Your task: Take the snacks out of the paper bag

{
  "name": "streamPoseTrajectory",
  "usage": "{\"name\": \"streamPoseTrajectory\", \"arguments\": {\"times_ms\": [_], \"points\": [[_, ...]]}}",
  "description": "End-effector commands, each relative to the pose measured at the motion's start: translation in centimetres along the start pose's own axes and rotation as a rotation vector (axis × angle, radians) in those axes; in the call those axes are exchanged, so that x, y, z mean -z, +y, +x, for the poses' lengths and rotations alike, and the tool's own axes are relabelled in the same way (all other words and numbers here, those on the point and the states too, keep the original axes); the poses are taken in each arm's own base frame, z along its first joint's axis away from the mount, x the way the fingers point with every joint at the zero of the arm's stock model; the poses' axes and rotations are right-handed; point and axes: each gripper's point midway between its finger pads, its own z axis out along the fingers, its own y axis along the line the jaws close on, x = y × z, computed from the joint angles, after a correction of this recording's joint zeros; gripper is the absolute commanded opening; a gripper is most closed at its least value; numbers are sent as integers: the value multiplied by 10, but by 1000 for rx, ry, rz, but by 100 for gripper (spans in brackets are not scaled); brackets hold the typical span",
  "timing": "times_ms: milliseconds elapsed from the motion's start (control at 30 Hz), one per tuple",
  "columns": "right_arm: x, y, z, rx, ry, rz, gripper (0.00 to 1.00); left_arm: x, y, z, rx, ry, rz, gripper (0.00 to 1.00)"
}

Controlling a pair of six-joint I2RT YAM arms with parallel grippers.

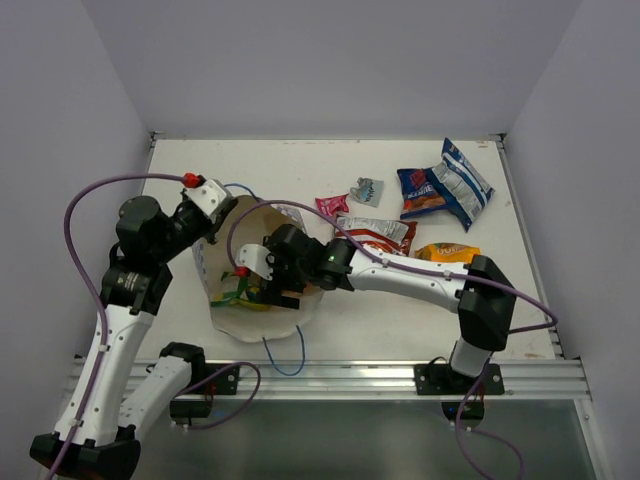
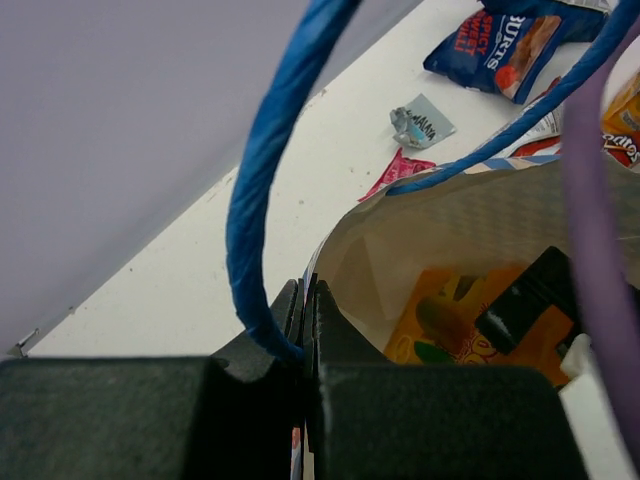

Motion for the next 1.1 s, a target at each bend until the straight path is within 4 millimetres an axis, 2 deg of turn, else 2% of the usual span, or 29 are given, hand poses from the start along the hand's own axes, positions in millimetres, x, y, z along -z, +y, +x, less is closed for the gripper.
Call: {"name": "streamPoseTrajectory", "arguments": {"times_ms": [0,133,200,300,400,433,467,533,667,700,800,833,900,933,1067], "points": [[-10,-19,4,48,38,87,95,-1,-4,-9,-41,-42,30,0],[-30,-20,23,50,99,110,95,-1,-7,-8,-41,-43,43,0],[-37,-27,27,51,108,156,95,-2,-7,-8,-39,-41,45,0],[-46,-32,31,51,125,186,87,-2,-6,-9,-42,-42,41,0],[-39,-33,25,41,110,189,51,-2,-5,-7,-40,-35,31,0],[-35,-31,19,39,89,177,26,-2,-4,-6,-41,-33,25,0],[-24,-34,8,34,46,182,16,-2,-4,-5,-40,-32,22,0],[-13,-27,-3,32,3,145,1,-3,-1,-3,-32,-28,9,0],[22,-23,-33,29,-96,125,0,-5,3,-1,-16,-15,-13,0],[40,-25,-47,23,-146,133,0,-6,4,0,-11,-13,-19,0],[74,-21,-74,7,-253,112,0,-4,11,-2,-8,-9,-57,0],[99,-23,-89,6,-323,125,0,-3,14,0,-5,-2,-74,0],[124,-21,-105,-6,-409,115,0,-2,17,0,-2,3,-95,0],[148,-23,-116,-7,-478,132,0,-1,20,1,-1,9,-111,0],[198,-26,-130,-37,-589,169,0,3,31,4,9,26,-181,0]]}}
